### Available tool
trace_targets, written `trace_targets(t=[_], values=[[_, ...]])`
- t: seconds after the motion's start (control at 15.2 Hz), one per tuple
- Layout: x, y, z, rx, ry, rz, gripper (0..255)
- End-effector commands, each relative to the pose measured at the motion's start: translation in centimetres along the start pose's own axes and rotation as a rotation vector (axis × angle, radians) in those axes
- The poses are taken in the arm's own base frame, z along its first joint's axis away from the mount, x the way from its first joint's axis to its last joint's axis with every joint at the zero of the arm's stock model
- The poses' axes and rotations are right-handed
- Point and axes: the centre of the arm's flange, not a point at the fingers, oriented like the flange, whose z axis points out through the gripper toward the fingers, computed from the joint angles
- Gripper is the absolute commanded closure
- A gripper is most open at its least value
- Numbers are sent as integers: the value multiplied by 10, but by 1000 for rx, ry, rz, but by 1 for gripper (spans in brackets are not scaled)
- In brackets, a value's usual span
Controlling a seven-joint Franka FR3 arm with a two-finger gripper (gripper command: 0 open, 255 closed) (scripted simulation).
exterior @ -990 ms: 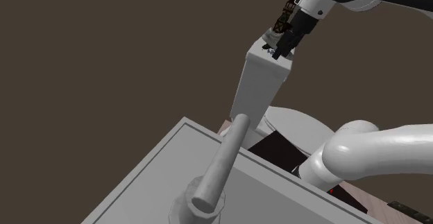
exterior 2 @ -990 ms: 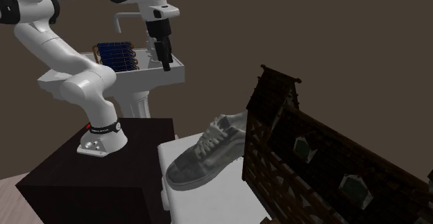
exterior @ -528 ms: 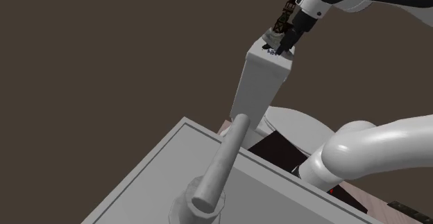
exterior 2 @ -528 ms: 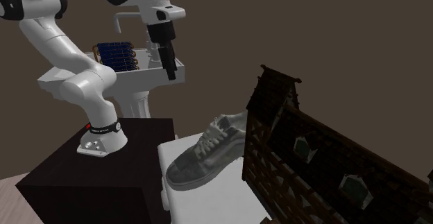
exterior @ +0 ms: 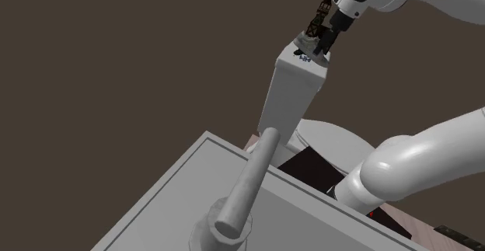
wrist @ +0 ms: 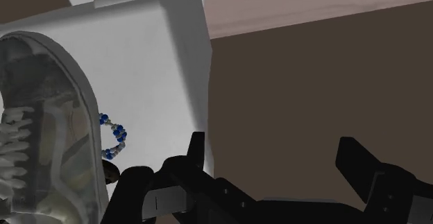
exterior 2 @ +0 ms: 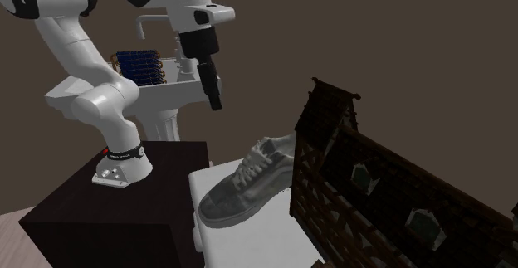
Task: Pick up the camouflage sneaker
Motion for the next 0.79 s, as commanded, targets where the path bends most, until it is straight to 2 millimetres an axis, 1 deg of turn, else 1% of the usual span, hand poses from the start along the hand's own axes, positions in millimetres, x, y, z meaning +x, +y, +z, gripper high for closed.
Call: trace_targets(t=[0.0, 0.73], values=[[3, 22, 1, -12, 6, -18, 0], [38, 152, 2, -71, 41, -107, 0]])
